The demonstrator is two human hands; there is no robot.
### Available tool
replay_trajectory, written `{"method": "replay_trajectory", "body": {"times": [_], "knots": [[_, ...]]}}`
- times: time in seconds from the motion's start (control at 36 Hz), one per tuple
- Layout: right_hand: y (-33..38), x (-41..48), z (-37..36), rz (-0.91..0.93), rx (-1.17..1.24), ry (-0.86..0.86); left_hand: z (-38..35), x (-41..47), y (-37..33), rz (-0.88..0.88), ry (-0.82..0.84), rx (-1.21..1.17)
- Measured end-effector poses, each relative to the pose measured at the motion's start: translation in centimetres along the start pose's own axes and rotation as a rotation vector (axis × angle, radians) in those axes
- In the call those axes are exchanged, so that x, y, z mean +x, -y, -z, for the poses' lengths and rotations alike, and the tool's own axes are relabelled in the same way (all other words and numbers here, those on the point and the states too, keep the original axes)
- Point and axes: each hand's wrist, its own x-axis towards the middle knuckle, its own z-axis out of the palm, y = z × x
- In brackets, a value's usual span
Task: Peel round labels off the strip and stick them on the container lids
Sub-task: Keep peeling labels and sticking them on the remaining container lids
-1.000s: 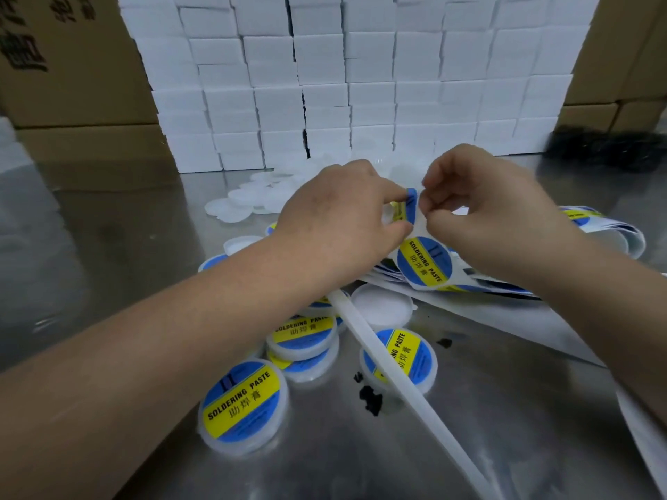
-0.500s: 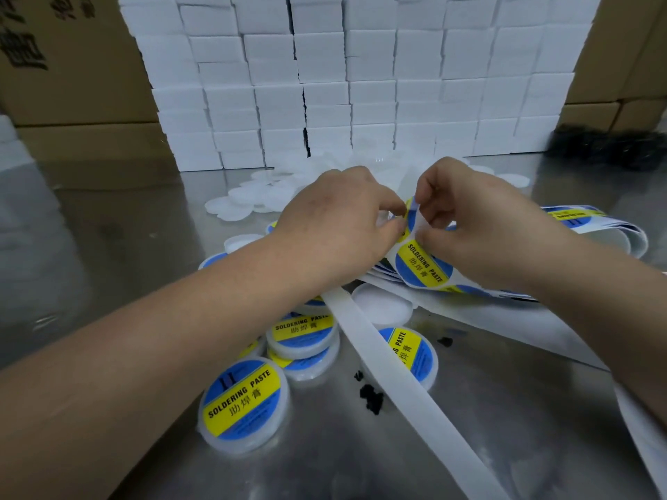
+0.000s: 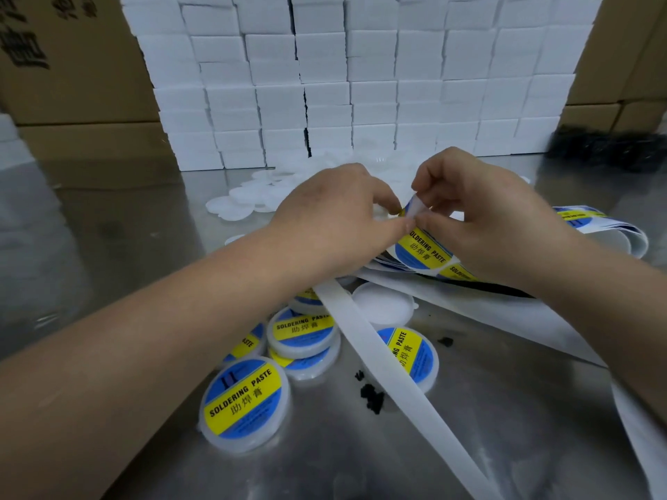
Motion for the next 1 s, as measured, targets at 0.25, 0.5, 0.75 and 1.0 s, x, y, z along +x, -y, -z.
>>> {"method": "replay_trajectory", "body": {"times": [0.25,0.5,0.75,1.0], "knots": [[-1.2,0.1,-0.3,-0.121,-0.023,-0.114,2.2,1.1,1.9,0.155,-0.204,-0.006],[-0.9,0.0,-0.5,-0.065,-0.059,-0.302,2.1,0.6,1.7,0.098,-0.325,-0.079],[-0.6,0.1,-0.4,-0.212,0.034,-0.278,1.7,0.4,1.9,0.019,-0.342,0.011],[-0.3,0.0,-0.2,-0.346,0.380,-0.286,1.6,0.2,2.1,-0.003,-0.375,0.055]]}}
